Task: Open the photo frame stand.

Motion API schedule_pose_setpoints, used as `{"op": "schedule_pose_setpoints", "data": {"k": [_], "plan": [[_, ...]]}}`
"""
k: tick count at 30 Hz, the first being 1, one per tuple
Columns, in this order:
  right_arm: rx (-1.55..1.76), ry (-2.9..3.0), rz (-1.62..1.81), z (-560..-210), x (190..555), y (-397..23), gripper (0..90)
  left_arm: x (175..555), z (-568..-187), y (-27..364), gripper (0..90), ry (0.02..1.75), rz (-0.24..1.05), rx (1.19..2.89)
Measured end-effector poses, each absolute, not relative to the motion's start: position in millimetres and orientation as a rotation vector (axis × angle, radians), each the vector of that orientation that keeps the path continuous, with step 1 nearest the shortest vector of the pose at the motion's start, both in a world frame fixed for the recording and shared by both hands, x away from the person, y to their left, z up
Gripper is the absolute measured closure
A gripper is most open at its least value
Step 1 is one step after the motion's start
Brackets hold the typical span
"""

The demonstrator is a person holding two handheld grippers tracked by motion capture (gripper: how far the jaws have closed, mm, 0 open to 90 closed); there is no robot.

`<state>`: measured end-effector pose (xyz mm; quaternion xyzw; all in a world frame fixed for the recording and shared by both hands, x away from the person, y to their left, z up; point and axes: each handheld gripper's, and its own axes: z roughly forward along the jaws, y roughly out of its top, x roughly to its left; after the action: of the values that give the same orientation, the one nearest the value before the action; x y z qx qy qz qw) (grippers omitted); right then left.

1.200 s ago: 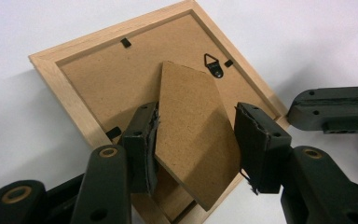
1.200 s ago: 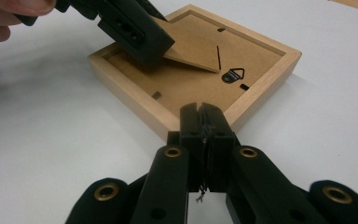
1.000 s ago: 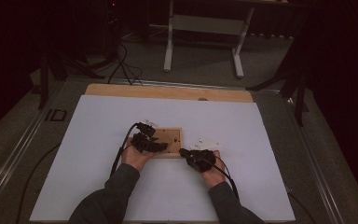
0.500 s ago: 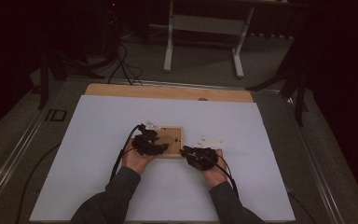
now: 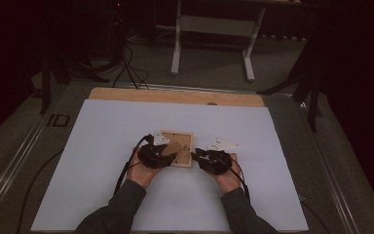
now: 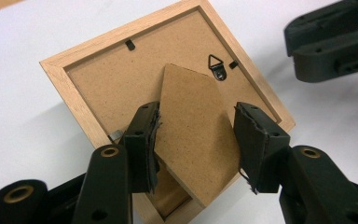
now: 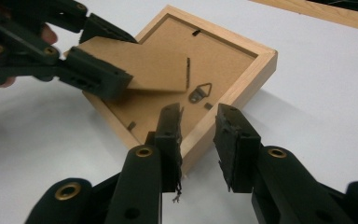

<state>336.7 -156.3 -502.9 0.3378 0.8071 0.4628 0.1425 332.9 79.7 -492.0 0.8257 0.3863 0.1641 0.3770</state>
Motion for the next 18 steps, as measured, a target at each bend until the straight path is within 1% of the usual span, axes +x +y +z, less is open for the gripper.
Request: {"op": "schedule_pose_setpoints", "data": {"k": [13, 18], "plan": [[0.978, 2.346, 1.348, -501, 339, -158, 67.5, 315, -496, 84, 52.6, 0.909, 0.483, 2.095], [0.997, 2.357, 1.343, -503, 341, -158, 61.1, 309, -498, 86, 52.6, 0.882, 0.503, 2.09]]}}
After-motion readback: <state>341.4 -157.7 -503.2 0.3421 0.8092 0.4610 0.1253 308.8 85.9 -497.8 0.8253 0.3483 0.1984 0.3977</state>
